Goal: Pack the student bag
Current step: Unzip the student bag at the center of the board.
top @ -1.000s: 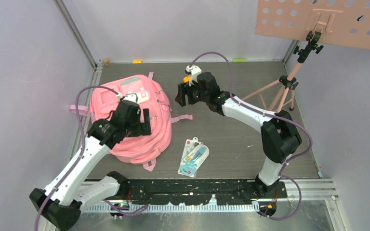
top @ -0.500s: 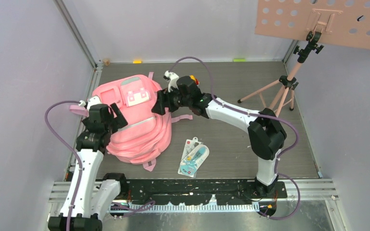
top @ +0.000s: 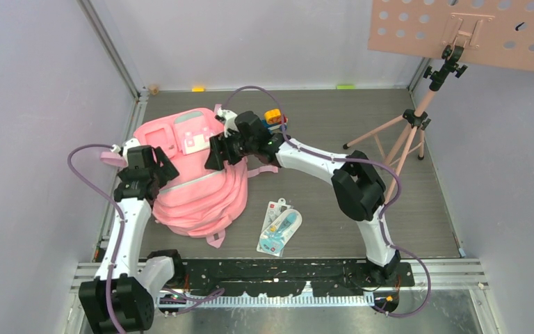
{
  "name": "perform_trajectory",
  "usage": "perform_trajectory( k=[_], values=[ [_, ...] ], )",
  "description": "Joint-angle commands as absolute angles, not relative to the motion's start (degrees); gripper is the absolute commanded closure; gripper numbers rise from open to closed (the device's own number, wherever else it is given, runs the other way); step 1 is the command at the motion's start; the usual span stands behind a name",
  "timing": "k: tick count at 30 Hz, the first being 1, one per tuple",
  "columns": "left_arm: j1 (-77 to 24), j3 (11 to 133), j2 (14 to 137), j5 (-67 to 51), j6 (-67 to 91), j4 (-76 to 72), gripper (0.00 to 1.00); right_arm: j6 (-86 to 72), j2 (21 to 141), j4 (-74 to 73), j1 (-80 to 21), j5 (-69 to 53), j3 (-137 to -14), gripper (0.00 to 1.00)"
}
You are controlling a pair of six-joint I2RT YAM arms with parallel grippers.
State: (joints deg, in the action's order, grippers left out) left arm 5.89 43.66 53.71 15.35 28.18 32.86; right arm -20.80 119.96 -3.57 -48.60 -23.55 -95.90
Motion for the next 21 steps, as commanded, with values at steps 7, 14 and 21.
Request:
perform_trajectory(
  k=[7, 14, 21],
  values=[
    [7.43, 43.77, 61.54, 4.32, 25.47, 19.71, 0.38, -11.93, 122.17, -14.73, -50.44, -25.73, -101.91, 0.22],
    [7.47, 45.53, 65.67, -1.59, 25.34, 14.43, 0.55, -13.53, 111.0, -13.52, -50.92, -25.95, -88.56, 0.27],
    [7.46, 50.0, 66.18, -4.77, 27.48, 17.44, 0.49, -11.36, 97.19, -19.99, -51.24, -27.56, -80.78, 0.28]
  ],
)
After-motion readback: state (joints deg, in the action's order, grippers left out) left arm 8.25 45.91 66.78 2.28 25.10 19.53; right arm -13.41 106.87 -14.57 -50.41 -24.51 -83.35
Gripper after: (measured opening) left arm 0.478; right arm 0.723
